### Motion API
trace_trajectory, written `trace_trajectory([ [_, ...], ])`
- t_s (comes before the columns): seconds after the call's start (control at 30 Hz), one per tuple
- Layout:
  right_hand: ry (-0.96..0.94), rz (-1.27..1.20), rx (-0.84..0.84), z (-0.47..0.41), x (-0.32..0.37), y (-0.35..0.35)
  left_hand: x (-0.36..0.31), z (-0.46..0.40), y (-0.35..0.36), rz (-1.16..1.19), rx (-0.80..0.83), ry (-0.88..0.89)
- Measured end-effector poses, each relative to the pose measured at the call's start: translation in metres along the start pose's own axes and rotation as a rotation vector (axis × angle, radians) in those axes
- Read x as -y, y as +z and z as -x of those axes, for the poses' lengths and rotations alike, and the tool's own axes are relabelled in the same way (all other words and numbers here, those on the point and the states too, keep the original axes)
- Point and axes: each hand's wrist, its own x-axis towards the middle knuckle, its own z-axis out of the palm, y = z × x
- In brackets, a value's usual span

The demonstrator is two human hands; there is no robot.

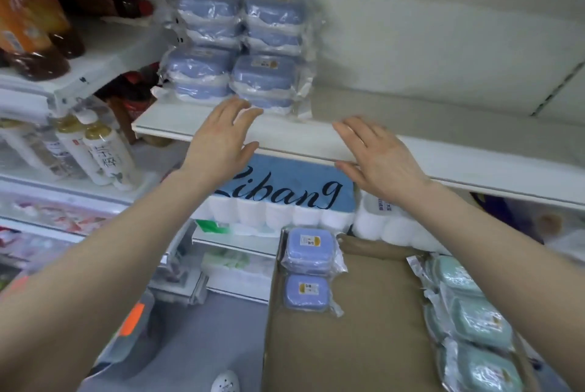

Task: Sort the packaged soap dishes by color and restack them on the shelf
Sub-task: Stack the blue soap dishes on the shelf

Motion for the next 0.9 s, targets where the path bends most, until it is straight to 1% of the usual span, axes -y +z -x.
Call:
trace_trajectory([
  [0.13,-0.067,-0.027,-0.024,0.070,-0.005,0.021,-0.053,0.047,0.024,0.016,-0.008,-0.028],
  [0.23,-0.094,-0.087,-0.017,0.125,0.004,0.051,-0.085,0.097,0.057,0.052,0.078,-0.086],
  [0.3,-0.105,-0.148,0.055,0.160,0.013,0.079,-0.107,0.134,0.082,0.089,0.165,-0.147],
  [0.37,-0.107,-0.190,0.188,0.188,0.022,0.104,-0.129,0.171,0.106,0.131,0.249,-0.207],
  [0.43,-0.062,-0.235,0.304,0.203,0.034,0.124,-0.151,0.208,0.125,0.151,0.329,-0.221],
  [0.5,-0.033,-0.257,0.383,0.200,0.044,0.142,-0.168,0.241,0.138,0.152,0.428,-0.215],
  [0.57,-0.043,-0.269,0.479,0.183,0.052,0.165,-0.180,0.264,0.147,0.152,0.546,-0.245],
  [0.67,-0.018,-0.323,0.524,0.145,0.061,0.209,-0.187,0.280,0.162,0.147,0.669,-0.275],
  [0.8,0.028,-0.293,0.580,0.116,0.075,0.252,-0.186,0.285,0.188,0.176,0.720,-0.303],
  [0.9,0.039,-0.236,0.540,0.122,0.076,0.266,-0.185,0.285,0.206,0.185,0.728,-0.291],
])
